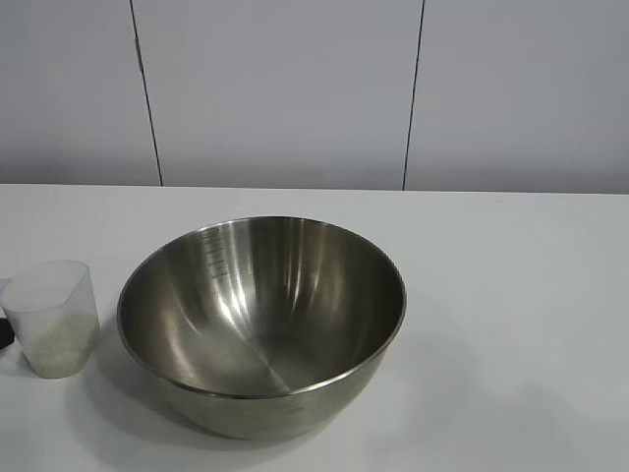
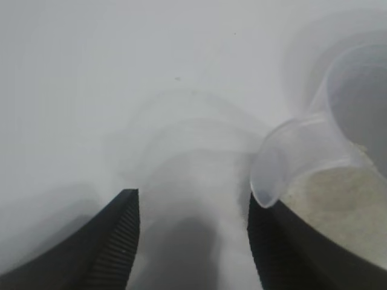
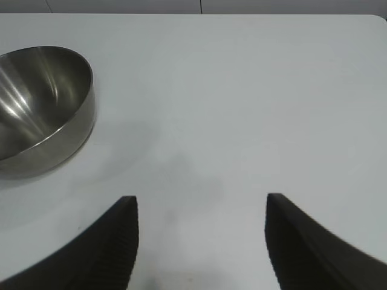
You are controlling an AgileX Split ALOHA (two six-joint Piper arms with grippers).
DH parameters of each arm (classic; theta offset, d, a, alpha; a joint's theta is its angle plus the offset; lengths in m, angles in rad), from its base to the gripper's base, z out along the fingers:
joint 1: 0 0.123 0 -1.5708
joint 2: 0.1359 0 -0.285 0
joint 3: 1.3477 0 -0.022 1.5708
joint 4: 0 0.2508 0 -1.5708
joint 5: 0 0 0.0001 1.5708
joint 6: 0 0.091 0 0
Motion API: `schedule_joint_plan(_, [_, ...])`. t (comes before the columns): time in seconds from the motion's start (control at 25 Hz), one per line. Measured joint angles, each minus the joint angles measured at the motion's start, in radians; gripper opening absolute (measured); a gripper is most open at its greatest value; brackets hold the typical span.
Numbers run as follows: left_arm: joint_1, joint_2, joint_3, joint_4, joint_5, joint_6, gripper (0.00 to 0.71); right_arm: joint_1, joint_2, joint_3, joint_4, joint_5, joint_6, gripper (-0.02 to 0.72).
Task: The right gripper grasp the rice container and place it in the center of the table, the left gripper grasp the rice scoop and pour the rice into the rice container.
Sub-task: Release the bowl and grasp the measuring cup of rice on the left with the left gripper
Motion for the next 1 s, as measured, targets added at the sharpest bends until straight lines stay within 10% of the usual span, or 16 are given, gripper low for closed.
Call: schedule_joint_plan(1.0, [0.0, 0.0, -0.035, 0.011, 0.0, -0.078, 0.381, 0.0, 0.0, 0.0, 0.0, 0.0, 0.0, 0.419])
